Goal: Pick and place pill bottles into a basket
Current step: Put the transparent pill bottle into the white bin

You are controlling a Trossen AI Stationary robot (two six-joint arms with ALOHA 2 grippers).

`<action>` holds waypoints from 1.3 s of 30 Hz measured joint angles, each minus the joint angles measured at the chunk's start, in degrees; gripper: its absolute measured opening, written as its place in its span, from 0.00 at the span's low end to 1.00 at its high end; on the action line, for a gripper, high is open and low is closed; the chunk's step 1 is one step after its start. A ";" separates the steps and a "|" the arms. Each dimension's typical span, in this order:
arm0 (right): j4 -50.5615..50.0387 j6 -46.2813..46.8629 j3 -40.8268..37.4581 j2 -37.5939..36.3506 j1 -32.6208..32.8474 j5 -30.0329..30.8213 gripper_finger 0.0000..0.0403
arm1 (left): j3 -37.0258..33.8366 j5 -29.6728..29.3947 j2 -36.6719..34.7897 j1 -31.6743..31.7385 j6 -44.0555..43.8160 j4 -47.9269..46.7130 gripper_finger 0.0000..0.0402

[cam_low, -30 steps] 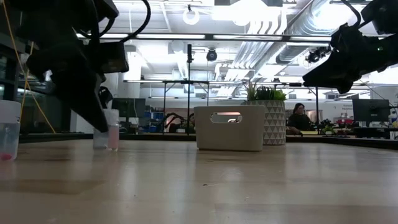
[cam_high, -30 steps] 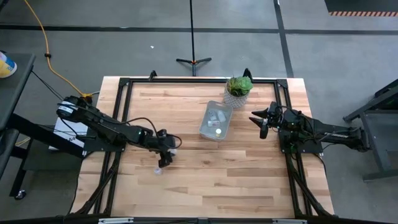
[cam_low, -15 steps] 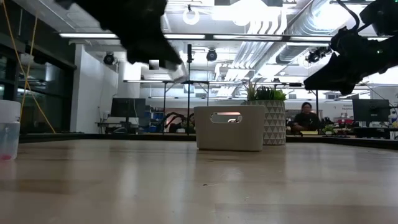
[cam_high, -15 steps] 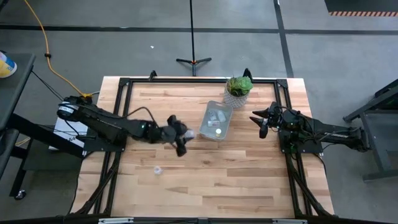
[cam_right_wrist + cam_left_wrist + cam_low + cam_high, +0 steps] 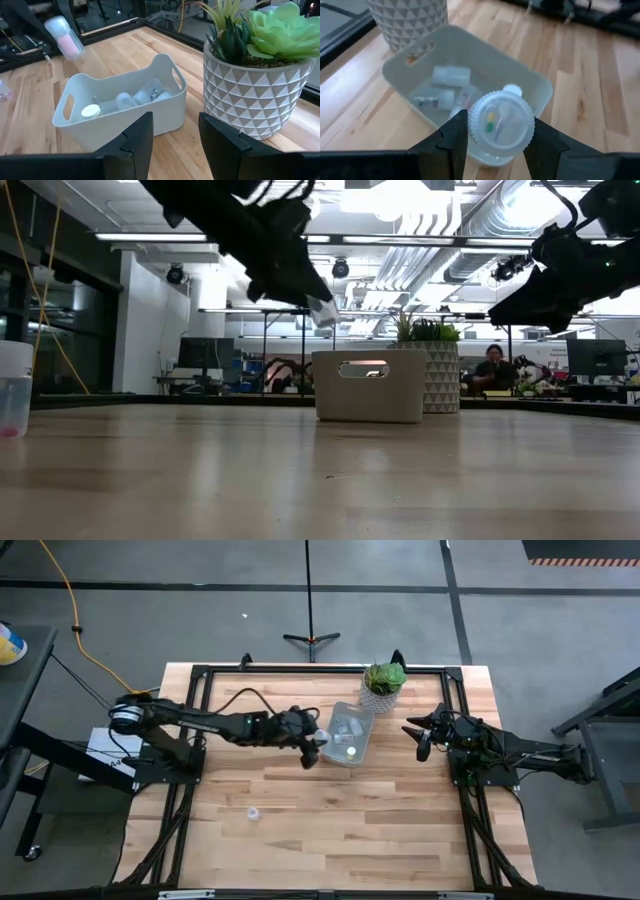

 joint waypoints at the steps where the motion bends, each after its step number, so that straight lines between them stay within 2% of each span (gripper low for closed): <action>1: 0.02 0.00 0.00 0.00 0.00 0.01 0.37 | 0.64 0.01 1.02 0.00 0.68 -0.60 0.47; 12: -0.76 0.01 -0.01 0.01 0.02 0.03 0.37 | 8.34 2.92 12.98 0.15 2.68 -0.63 0.48; 17: -1.30 0.00 -0.02 -0.01 0.00 0.01 0.37 | 8.84 7.19 16.13 1.75 1.95 -1.67 0.48; 26: -1.53 0.00 -0.02 -0.01 0.01 0.04 0.37 | 8.89 9.53 17.05 5.36 2.05 -2.62 0.49; 31: -1.55 0.00 -0.02 -0.01 0.01 1.26 0.37 | 8.89 14.45 17.05 7.92 2.08 -4.09 0.49; 34: -1.56 0.00 -0.02 -0.01 0.00 1.69 0.37 | 8.89 15.01 17.02 8.65 2.15 -5.14 0.49; 39: -1.87 0.00 -0.02 -0.01 0.00 1.78 0.37 | 8.87 16.97 17.02 8.61 5.53 -5.59 0.49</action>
